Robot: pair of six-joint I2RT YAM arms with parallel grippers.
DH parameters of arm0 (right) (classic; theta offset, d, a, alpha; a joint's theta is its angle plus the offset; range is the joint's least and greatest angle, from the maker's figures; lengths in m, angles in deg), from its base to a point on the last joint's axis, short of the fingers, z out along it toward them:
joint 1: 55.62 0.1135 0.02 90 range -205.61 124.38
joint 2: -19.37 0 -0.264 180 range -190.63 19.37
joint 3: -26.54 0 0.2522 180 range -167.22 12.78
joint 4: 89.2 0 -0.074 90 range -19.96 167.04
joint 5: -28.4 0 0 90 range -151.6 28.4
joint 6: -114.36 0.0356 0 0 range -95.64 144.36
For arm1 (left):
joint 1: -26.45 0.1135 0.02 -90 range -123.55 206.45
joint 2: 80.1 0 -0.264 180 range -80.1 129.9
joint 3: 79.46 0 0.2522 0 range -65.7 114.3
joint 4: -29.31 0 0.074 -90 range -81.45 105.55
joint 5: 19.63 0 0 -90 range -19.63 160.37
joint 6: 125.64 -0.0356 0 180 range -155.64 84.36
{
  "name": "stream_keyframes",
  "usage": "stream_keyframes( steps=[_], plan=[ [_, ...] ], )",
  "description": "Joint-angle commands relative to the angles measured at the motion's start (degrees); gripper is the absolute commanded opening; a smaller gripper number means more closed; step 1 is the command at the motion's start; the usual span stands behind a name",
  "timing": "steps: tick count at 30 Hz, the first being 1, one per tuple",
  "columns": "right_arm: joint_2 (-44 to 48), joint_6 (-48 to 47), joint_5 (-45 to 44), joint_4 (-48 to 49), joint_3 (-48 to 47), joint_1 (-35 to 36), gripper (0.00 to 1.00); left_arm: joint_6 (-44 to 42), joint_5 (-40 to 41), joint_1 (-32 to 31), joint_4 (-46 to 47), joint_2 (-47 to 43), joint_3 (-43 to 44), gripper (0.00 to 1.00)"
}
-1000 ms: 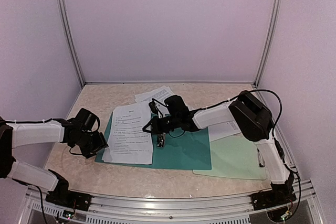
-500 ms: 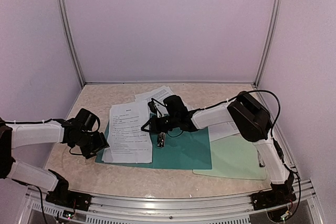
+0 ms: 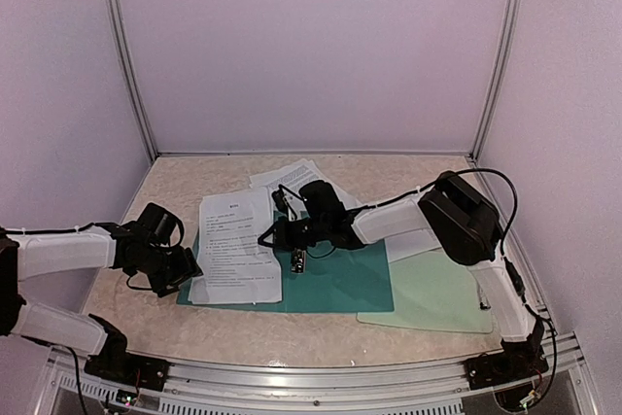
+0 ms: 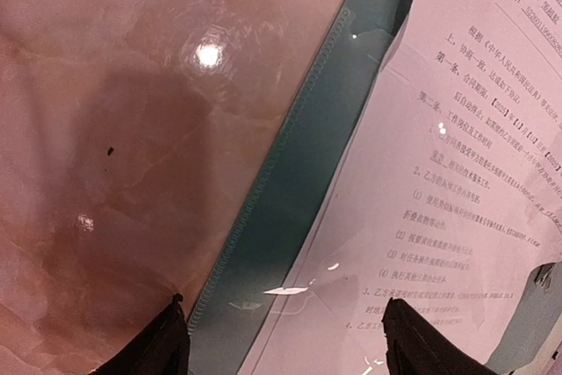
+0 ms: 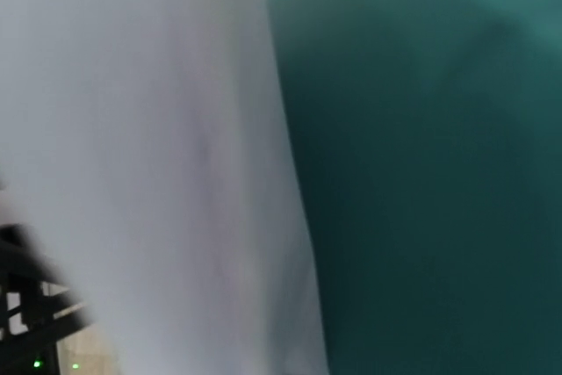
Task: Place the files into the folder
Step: Insert the folder to form pockets on the folder.
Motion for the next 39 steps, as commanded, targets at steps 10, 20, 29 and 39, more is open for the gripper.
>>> stream_keyframes(
  steps=[10, 20, 29, 39],
  plan=[
    [0.5, -7.2, -0.2, -9.8, -0.7, -0.3, 0.0, -0.3, -1.2, -0.5, -3.8, 0.7, -1.7, 0.73],
    [-1.0, -12.2, 1.5, -14.6, -3.8, -1.2, 0.06, -0.4, -1.1, -0.6, -4.1, 0.4, -1.3, 0.73],
    [0.2, -12.2, 0.4, -14.0, -1.9, -1.8, 0.0, -0.3, -0.8, -0.7, -4.0, 0.9, -1.5, 0.73],
    [1.3, -6.2, -0.9, -5.7, 2.6, -1.6, 0.0, 0.0, -1.0, -1.3, -3.9, 1.0, -1.4, 0.73]
  ],
)
